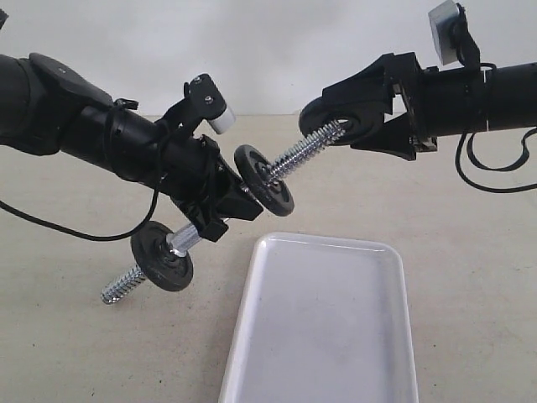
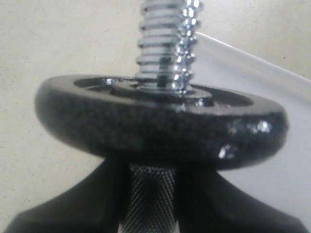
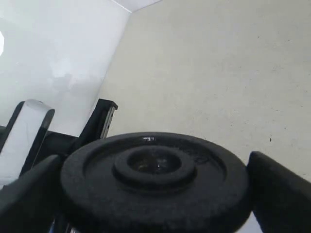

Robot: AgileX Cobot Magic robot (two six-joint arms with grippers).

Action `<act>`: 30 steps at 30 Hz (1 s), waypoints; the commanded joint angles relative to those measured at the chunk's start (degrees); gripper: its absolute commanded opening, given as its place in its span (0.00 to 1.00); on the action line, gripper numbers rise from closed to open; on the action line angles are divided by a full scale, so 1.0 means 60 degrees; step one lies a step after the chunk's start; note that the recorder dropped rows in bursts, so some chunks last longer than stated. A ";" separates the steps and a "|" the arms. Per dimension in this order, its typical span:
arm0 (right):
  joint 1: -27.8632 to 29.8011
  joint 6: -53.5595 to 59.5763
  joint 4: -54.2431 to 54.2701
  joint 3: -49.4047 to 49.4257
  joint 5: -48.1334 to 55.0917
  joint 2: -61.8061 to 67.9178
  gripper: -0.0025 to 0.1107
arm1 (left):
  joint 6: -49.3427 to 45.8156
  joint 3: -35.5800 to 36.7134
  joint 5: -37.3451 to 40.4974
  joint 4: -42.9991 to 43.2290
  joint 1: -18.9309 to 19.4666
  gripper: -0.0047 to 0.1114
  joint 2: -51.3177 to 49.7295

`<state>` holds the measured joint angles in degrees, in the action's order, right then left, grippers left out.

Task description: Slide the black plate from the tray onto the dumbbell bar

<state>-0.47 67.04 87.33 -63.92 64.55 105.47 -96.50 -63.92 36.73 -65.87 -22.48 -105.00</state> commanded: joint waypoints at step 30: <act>0.0647 -0.0858 -0.1687 -0.0006 -0.0224 -0.0142 0.02 | 0.1218 0.0827 0.0361 0.1170 0.0034 0.08 0.0526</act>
<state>3.78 62.28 74.74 -63.82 61.31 105.47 -89.87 -58.53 37.25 -54.19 -22.37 -104.81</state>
